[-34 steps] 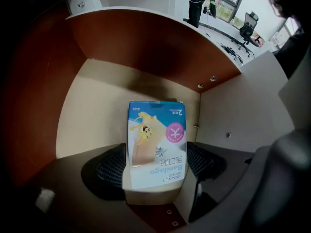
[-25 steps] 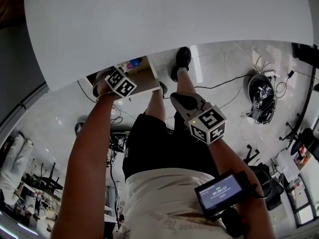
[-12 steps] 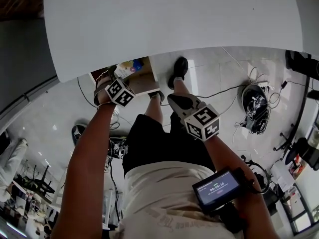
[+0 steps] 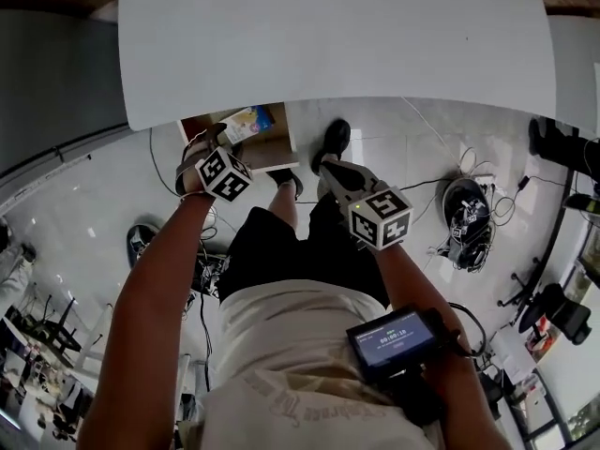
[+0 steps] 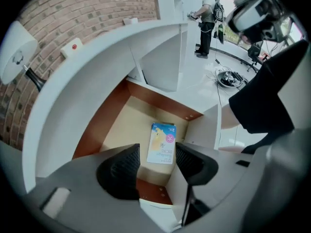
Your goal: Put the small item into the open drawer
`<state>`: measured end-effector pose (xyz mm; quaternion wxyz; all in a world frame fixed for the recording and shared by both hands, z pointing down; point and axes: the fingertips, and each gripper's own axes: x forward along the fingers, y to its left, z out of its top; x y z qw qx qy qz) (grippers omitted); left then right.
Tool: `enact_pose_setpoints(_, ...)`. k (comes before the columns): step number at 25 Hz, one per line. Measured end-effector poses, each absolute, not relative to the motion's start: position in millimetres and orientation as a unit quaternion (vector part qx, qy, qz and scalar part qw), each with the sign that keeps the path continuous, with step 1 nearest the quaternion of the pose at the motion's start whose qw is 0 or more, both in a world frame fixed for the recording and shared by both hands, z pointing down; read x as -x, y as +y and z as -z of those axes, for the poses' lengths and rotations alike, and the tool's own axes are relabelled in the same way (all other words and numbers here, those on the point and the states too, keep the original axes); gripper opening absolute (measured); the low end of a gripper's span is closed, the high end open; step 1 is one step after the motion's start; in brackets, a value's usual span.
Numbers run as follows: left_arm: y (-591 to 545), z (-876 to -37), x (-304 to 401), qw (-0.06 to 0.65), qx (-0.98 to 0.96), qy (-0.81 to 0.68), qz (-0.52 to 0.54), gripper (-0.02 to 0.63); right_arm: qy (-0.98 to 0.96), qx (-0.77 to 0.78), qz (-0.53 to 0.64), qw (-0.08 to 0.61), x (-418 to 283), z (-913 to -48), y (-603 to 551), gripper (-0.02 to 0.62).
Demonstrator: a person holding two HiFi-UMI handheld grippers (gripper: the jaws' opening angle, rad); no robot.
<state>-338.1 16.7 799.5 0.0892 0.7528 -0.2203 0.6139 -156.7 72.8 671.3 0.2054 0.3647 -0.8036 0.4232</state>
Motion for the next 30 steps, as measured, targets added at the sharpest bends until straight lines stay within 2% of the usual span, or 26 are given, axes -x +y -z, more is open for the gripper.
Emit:
enact_pose_setpoints(3, 20.5, -778.0, 325.1, 0.104, -0.780, -0.231, -0.573, 0.227, -0.801, -0.387, -0.407, 0.206, 139.7, -660.5, 57.2, 0.006)
enact_pose_setpoints(8, 23.8, -739.7, 329.9, 0.118, -0.793, -0.251, -0.542, 0.195, -0.812, -0.391, -0.385, 0.199, 149.6, -628.3, 39.5, 0.006)
enact_pose_setpoints(15, 19.5, -692.0, 344.9, 0.184, -0.792, -0.328, -0.481, 0.099, -0.819, -0.382, -0.378, 0.199, 165.0, -607.8, 33.3, 0.006)
enact_pose_setpoints(20, 13.0, -659.0, 353.0, 0.204, -0.792, -0.382, -0.430, 0.047, -0.839, -0.360, -0.360, 0.192, 182.3, -589.7, 15.8, 0.006)
enact_pose_setpoints(30, 14.7, -593.8, 348.1, 0.222, -0.801, -0.436, -0.345, 0.012, -0.880, -0.324, -0.302, 0.169, 202.2, -531.1, -9.6, 0.006)
